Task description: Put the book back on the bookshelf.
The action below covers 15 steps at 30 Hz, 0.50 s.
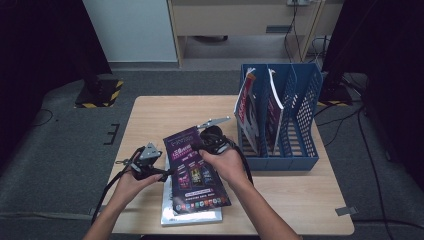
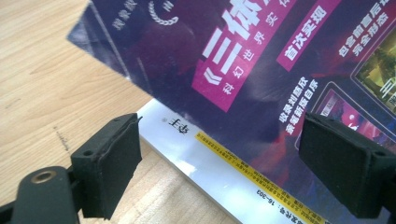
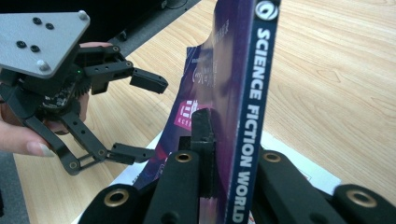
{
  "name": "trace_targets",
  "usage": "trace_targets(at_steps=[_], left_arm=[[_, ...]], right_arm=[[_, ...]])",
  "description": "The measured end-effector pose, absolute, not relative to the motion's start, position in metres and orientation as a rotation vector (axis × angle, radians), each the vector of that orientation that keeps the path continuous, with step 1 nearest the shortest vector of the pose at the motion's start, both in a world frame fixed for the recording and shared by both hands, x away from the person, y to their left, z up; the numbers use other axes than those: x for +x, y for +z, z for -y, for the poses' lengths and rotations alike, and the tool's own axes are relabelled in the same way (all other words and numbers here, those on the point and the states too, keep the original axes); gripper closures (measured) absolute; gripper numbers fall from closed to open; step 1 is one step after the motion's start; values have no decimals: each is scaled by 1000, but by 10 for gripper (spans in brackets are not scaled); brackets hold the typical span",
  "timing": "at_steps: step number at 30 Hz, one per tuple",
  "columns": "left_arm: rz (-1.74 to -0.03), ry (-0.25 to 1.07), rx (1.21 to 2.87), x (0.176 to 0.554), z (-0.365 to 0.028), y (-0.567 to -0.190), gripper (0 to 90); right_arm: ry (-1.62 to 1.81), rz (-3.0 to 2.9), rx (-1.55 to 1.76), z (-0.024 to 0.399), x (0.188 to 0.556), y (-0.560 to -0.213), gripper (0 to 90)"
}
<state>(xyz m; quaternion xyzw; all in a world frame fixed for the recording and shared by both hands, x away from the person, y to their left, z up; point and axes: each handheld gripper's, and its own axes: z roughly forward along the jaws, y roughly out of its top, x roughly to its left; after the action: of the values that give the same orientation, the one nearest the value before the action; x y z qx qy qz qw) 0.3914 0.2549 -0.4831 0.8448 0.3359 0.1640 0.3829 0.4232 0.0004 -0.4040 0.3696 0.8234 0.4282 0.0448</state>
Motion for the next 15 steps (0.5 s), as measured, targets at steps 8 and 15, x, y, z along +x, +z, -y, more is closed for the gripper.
trace_targets(at_steps=[8,15], left_arm=[[-860,423,2129,396,-265,-474,116],[-839,428,2081,409,-273,-448,89]], right_arm=[[1320,-2523,1066,-3,423,-390,842],[1358,-2533,1005,-6,429,-371,843]])
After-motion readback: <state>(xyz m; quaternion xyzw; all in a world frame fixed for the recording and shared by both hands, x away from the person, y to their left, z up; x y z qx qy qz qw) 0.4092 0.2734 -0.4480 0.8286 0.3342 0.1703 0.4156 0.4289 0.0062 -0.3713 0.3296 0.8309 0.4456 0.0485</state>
